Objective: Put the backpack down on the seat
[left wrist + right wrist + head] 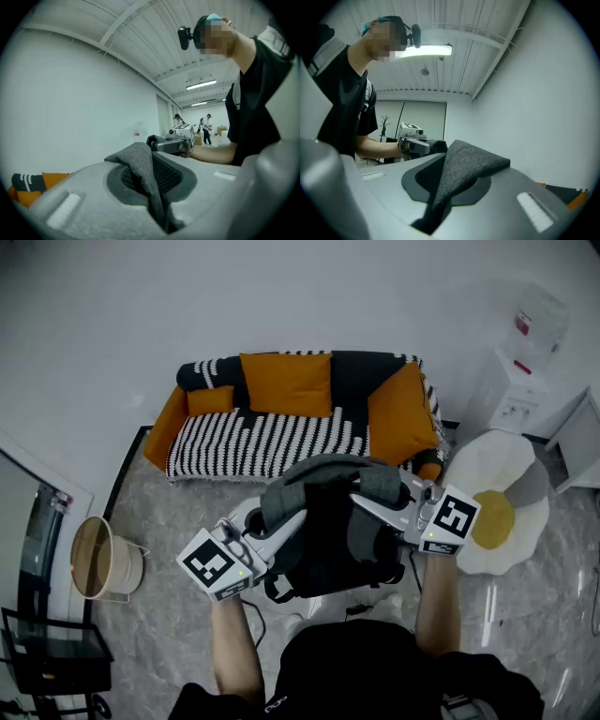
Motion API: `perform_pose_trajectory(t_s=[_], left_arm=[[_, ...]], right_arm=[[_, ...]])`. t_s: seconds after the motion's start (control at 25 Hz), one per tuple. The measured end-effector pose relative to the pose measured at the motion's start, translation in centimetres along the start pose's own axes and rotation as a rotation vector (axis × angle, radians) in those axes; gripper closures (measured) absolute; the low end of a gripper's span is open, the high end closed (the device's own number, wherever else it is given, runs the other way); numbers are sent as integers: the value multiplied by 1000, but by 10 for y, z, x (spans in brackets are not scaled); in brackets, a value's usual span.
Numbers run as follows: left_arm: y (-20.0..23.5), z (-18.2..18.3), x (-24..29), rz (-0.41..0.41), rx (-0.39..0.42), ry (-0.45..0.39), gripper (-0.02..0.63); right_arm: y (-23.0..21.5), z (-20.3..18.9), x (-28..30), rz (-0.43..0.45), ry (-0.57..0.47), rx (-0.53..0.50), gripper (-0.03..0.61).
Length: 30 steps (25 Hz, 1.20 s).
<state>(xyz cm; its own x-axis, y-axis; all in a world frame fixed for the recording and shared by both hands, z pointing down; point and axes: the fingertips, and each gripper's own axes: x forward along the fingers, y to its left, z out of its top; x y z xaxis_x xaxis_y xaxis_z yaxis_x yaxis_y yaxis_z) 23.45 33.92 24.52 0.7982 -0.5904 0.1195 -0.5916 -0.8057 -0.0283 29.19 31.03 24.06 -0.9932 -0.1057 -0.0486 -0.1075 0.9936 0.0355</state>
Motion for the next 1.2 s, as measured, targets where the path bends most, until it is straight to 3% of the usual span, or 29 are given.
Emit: perform_pose_trajectory(t_s=[0.28, 0.52, 0.8, 1.2], left_arm=[[8, -15, -148, -67, -5, -100, 586], [-3, -13, -196, -100, 24, -97, 586], [29, -22, -227, -84, -12, -90, 585], [57, -39, -204, -57, -96, -77, 586]], right_arm=[[91, 9, 118, -71, 4, -18, 541], [141, 7, 139, -95, 25, 28, 543], [144, -1, 182, -108, 40, 36, 543], [113, -17, 185, -102, 72, 55, 541]])
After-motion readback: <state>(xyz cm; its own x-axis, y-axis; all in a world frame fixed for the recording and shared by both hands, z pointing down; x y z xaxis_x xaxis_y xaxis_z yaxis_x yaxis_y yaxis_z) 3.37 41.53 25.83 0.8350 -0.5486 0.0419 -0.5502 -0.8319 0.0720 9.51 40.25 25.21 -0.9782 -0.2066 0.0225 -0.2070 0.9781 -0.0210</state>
